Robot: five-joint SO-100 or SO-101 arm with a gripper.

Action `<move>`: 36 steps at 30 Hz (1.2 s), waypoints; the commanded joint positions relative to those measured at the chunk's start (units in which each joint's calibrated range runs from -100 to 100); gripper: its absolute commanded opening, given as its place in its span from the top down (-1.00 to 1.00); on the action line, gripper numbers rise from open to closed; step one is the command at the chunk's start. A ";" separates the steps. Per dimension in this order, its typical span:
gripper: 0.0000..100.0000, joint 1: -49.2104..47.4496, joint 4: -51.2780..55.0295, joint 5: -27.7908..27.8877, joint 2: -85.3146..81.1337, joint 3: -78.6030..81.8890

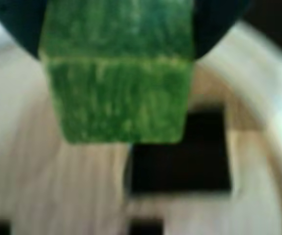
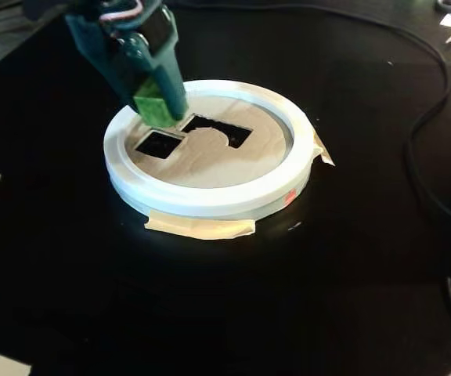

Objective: Pick up the square block and drop it in corresponding square shaped hole

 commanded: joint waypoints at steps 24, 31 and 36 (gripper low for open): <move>-0.27 -2.84 -2.47 -0.44 7.46 -1.26; -0.91 -3.33 -1.26 -0.44 5.31 -1.26; -0.91 -3.46 -0.16 -0.34 -3.20 -0.34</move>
